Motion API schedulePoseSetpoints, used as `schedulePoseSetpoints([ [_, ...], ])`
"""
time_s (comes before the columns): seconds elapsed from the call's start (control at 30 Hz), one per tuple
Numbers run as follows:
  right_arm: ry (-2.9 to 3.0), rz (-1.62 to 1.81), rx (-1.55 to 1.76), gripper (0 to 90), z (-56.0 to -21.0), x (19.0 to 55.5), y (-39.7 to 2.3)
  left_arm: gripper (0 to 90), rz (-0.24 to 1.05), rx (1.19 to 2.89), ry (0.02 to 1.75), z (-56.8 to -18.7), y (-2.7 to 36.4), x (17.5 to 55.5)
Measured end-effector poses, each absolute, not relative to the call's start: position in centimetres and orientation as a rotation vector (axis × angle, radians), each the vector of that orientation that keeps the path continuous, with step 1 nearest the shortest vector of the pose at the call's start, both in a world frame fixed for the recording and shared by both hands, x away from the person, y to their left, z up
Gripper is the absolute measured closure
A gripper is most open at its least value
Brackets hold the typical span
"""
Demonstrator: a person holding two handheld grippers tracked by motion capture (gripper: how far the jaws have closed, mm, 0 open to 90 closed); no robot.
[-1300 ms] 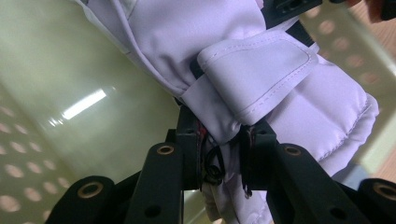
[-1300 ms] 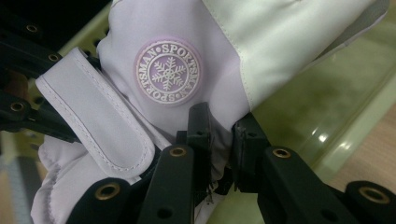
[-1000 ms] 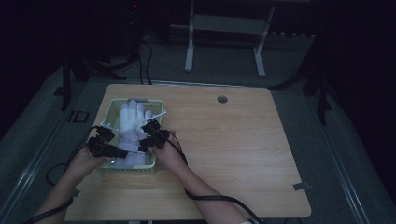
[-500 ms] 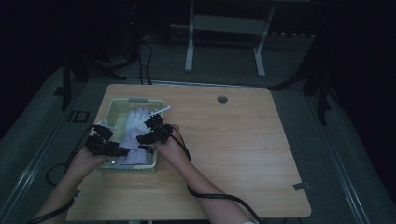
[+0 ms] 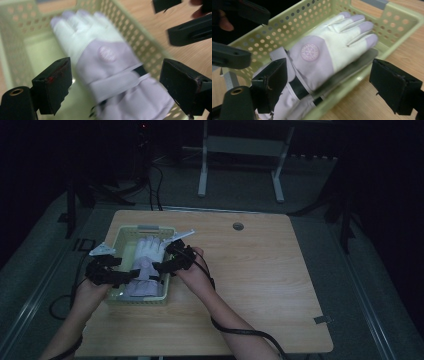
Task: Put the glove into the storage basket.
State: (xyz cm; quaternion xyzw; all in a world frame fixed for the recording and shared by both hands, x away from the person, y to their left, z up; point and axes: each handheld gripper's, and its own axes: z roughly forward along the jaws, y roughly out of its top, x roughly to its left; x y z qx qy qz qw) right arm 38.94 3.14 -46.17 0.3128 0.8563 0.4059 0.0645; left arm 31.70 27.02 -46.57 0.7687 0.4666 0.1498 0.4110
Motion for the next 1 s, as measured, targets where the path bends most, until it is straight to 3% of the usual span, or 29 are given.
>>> schedulePoseSetpoints([
  [1.0, 2.505, 1.196, 0.941, 14.1, -46.1, 38.1, -6.6, 11.2, 0.307, 1.980, 0.897, -46.2, 15.6, 29.9],
])
